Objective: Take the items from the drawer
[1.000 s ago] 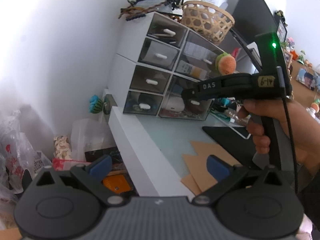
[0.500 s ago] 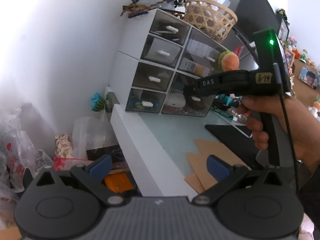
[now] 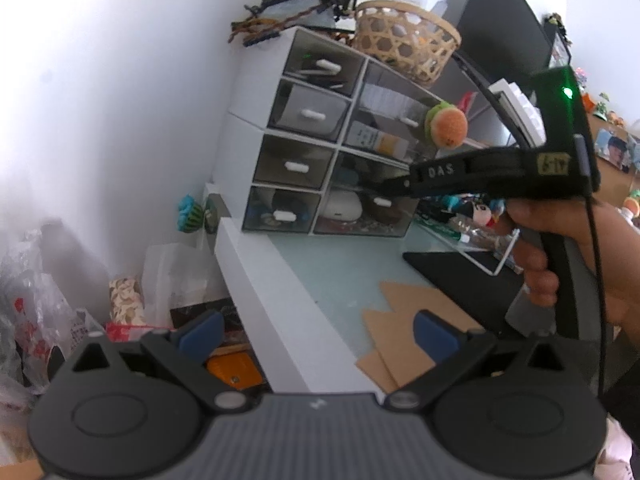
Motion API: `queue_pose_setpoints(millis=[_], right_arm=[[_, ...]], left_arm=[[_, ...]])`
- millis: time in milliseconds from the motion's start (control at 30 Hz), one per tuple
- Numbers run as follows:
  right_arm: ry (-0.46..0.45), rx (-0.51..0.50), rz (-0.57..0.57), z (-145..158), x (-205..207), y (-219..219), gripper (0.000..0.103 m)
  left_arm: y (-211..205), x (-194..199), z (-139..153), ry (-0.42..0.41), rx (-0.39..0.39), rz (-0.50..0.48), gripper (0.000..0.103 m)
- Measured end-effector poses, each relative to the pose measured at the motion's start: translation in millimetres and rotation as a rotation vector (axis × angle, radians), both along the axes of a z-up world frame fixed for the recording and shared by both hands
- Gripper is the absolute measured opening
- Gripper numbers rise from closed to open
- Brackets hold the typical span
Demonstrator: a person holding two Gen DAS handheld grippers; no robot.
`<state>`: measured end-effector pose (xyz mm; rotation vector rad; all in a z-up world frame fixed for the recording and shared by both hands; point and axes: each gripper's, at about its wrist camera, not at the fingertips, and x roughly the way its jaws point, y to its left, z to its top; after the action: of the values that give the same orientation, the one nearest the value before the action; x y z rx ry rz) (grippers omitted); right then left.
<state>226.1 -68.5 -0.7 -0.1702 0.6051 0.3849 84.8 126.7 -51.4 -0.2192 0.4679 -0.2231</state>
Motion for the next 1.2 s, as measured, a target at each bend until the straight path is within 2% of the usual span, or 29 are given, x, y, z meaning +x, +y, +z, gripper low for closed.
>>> queue_pose_setpoints(millis=[400, 533, 833, 867, 933, 1100, 1200], right_arm=[[-0.005, 0.032, -0.006, 23.6, -49.3, -34.2, 0.034], [-0.009, 0.047, -0.003, 30.3, -67.4, -45.4, 0.034], [-0.027, 0.086, 0.008, 39.0, -99.0, -67.8, 0.036], [-0.030, 0.092, 0.006, 39.8, -102.0, -70.8, 0.037], [-0.035, 0.106, 0.002, 40.1, -107.0, -76.8, 0.046], [-0.063, 0.128, -0.001, 36.8, -124.1, -87.7, 0.052], [-0.060, 0.159, 0.000, 33.4, -130.9, -96.6, 0.053]], left_arm=[[-25.1, -18.6, 21.0, -0.035, 0.080, -0.011, 0.103], [-34.1, -24.9, 27.4, -0.042, 0.107, 0.014, 0.103], [-49.2, -26.2, 39.3, -0.043, 0.088, 0.030, 0.103], [-51.1, -26.1, 40.4, -0.046, 0.095, 0.034, 0.103], [-54.8, -25.8, 42.3, -0.048, 0.109, 0.043, 0.103], [-61.9, -24.3, 44.7, -0.025, 0.119, 0.059, 0.103], [-65.6, -30.3, 48.8, -0.019, 0.107, 0.122, 0.103]])
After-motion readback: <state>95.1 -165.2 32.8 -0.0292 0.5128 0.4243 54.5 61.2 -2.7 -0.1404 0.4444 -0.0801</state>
